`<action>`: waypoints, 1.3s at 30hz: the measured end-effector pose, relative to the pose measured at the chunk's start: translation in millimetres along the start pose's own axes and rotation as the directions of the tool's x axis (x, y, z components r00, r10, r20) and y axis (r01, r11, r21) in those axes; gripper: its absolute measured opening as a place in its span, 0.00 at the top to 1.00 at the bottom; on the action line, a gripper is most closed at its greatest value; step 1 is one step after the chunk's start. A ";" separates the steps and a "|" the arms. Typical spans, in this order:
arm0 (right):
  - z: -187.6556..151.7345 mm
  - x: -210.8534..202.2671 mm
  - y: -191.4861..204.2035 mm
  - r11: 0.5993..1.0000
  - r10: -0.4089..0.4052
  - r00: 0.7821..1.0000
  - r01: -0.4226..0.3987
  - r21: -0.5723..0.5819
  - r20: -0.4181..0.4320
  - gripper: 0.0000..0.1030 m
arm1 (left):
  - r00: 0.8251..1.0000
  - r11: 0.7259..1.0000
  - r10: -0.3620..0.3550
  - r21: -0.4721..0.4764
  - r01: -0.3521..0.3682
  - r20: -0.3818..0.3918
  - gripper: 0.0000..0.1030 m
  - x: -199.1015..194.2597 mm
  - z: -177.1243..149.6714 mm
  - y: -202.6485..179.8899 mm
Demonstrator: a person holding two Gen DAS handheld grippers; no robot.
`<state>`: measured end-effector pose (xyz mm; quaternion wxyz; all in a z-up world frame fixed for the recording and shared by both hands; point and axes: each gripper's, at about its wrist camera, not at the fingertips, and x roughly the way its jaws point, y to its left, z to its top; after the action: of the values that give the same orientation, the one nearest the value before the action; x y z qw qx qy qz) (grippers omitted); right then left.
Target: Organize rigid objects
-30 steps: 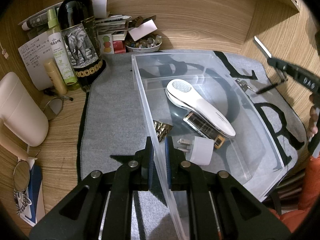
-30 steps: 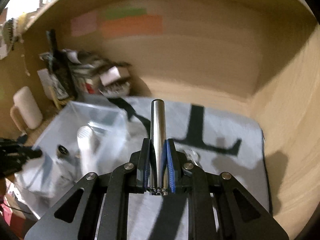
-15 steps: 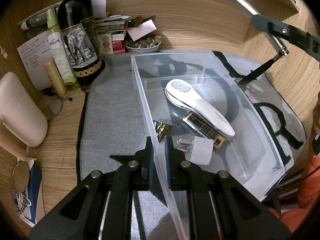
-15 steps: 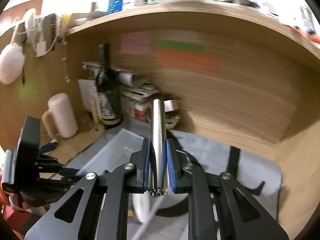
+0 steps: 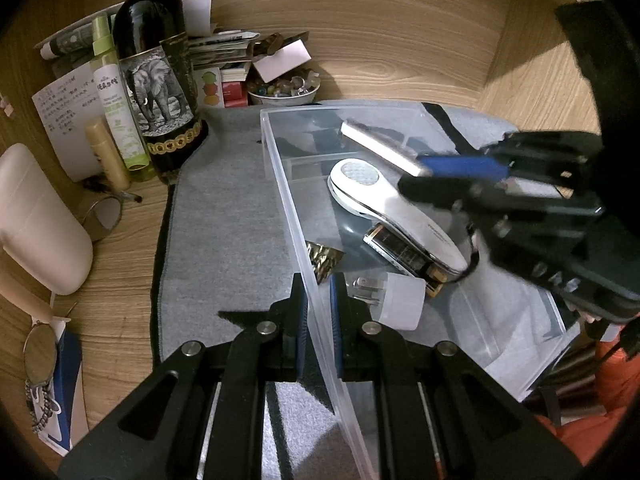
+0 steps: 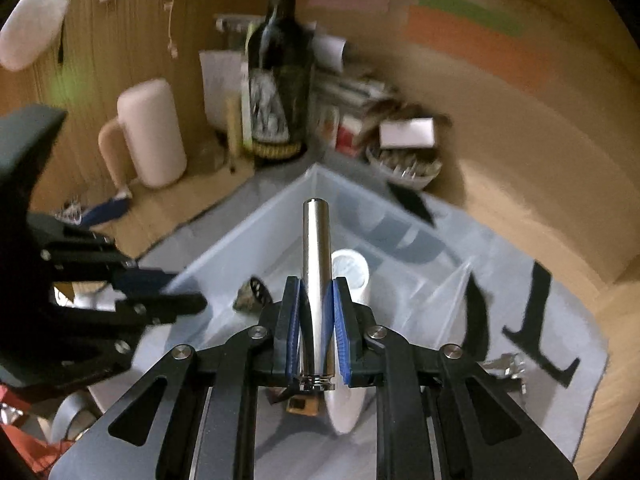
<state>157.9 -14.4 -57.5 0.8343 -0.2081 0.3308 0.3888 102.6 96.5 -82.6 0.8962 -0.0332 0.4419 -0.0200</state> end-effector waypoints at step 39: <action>-6.5 -38.3 -49.3 0.988 -0.104 0.990 0.092 0.126 0.095 0.41 | 1.000 1.000 0.000 0.001 0.000 0.001 0.90 0.3 -0.5 2.0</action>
<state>175.8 -68.0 -30.2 0.8792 -0.1532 0.3006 0.3366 102.4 98.5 -83.3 0.8965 -0.0326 0.4414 -0.0202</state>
